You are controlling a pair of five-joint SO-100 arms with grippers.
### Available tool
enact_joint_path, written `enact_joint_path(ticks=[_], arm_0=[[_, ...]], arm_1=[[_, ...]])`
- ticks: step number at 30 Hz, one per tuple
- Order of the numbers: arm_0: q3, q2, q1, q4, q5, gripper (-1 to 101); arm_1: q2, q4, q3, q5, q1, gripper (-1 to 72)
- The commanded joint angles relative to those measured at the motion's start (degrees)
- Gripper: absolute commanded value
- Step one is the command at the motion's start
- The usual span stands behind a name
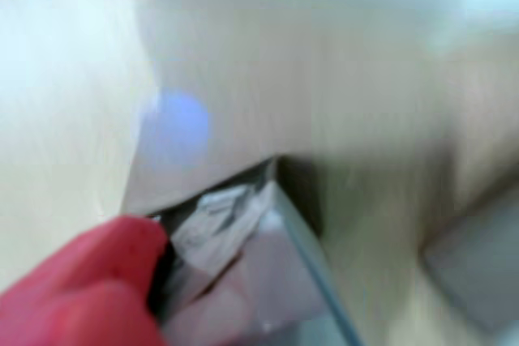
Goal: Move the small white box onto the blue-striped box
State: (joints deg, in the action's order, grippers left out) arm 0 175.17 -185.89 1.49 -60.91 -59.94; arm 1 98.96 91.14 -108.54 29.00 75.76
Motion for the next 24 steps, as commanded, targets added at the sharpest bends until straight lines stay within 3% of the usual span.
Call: enact_joint_path(ticks=[1,4,7,12,17,18,22,24], arm_0=[[-1.1,-1.2,2.5,0.9,1.1,0],[-1.9,-1.2,2.5,1.8,1.1,0],[-3.8,-1.2,-2.4,1.7,4.0,0],[-12.4,-1.2,-13.5,-2.6,9.5,0],[-22.9,-0.6,-21.4,-11.0,11.5,4],[-23.2,0.0,-21.2,-12.2,11.3,6],[-24.9,-1.6,-16.3,-18.7,7.9,22],[-27.7,-1.5,-17.2,-19.2,8.0,27]], arm_1=[[8.0,10.2,13.9,4.4,-6.5,6.3],[9.6,15.6,22.5,10.5,-17.1,6.4],[8.4,15.7,25.8,16.7,-27.2,6.6],[-1.8,6.5,23.0,22.2,-38.6,7.3],[-15.8,-1.1,25.3,21.8,-40.4,9.2],[-18.6,-1.9,26.8,20.5,-40.5,13.4],[-18.7,1.3,33.4,18.4,-43.2,59.5],[-13.3,2.8,34.4,17.9,-44.1,62.9]])
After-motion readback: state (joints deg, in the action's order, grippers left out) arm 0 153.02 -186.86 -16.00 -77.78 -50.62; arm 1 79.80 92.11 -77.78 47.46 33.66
